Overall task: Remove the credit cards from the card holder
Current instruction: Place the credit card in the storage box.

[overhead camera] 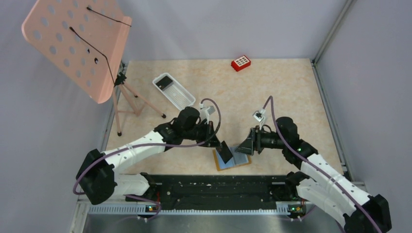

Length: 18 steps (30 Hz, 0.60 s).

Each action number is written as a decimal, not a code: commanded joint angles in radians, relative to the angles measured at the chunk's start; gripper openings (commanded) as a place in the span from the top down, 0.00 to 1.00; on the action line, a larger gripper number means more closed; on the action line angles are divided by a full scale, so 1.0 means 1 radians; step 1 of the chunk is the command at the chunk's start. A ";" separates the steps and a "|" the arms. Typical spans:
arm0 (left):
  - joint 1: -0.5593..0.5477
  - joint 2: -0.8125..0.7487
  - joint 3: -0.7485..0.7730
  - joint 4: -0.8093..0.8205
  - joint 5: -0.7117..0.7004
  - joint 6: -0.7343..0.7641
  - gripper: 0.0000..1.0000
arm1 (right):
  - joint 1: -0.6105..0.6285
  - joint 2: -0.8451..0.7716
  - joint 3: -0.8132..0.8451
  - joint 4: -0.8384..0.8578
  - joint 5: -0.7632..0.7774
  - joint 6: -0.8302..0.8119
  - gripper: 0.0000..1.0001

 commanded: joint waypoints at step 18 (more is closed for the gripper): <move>0.078 0.107 -0.027 0.511 -1.440 -0.461 1.00 | 0.007 -0.195 0.126 -0.167 0.289 -0.011 0.01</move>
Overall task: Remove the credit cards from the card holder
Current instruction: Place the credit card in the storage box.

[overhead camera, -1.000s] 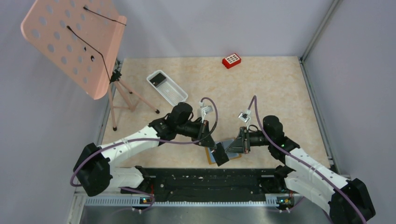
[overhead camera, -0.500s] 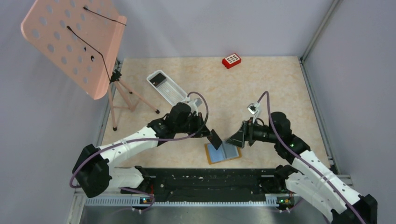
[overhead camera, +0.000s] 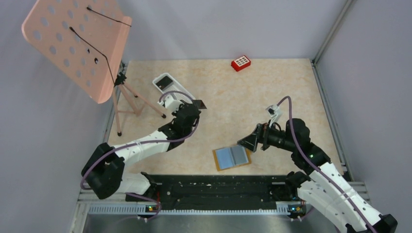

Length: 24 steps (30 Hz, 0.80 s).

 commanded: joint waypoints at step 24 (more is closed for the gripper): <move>0.442 0.418 0.300 0.260 0.091 0.152 1.00 | 0.008 0.190 0.023 0.082 0.013 -0.110 0.01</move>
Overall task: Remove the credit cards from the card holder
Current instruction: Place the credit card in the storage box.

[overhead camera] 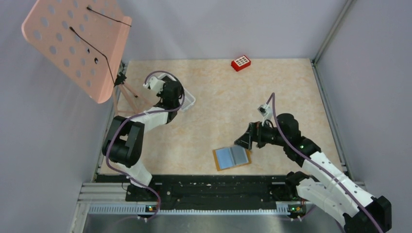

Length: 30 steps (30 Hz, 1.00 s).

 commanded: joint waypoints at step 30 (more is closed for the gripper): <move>0.157 0.244 0.289 0.055 0.042 0.207 1.00 | -0.023 0.205 0.003 0.164 -0.019 -0.064 0.01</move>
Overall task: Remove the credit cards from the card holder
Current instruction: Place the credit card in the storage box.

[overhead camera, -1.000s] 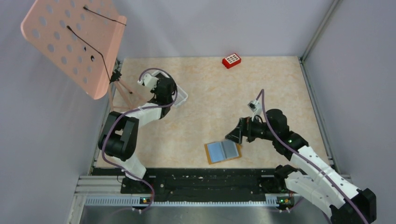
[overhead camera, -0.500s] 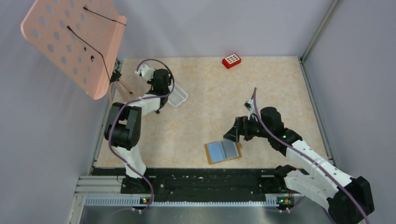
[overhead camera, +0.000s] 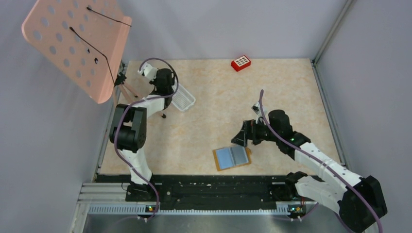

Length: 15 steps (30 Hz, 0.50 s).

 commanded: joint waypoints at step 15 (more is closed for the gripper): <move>0.040 0.083 0.116 -0.006 -0.037 0.093 1.00 | -0.020 0.030 0.005 0.048 -0.012 -0.024 0.01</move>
